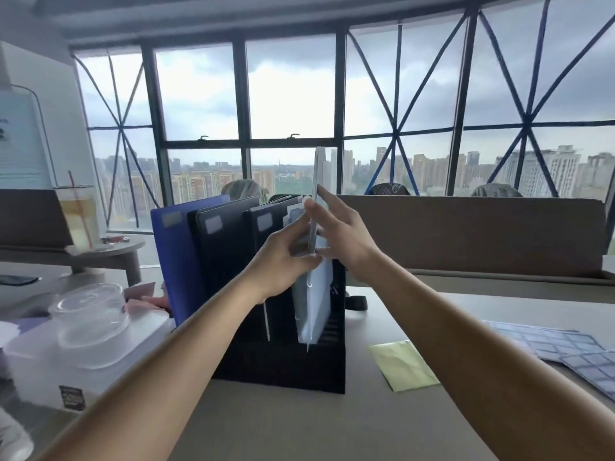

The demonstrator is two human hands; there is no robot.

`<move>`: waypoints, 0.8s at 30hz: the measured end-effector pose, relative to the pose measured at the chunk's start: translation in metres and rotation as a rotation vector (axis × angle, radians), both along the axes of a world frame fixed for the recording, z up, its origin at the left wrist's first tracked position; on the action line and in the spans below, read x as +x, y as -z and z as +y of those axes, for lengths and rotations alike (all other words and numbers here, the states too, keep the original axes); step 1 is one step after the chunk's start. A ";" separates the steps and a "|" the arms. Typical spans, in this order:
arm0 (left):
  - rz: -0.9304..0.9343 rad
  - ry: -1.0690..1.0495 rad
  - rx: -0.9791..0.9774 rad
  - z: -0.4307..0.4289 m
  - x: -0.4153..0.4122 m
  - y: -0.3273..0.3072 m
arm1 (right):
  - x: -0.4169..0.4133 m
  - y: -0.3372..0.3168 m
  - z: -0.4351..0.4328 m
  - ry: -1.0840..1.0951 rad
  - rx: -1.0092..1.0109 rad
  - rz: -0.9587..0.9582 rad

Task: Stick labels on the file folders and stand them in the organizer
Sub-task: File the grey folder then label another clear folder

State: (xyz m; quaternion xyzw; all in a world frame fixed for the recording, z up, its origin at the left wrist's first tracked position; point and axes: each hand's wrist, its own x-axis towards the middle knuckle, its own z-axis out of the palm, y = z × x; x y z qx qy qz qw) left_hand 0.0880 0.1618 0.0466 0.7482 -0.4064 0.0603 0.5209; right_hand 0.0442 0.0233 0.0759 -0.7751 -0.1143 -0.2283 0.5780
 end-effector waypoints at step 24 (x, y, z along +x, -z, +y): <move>0.022 -0.070 0.016 -0.016 0.035 0.033 | 0.056 0.026 -0.011 0.061 0.008 -0.054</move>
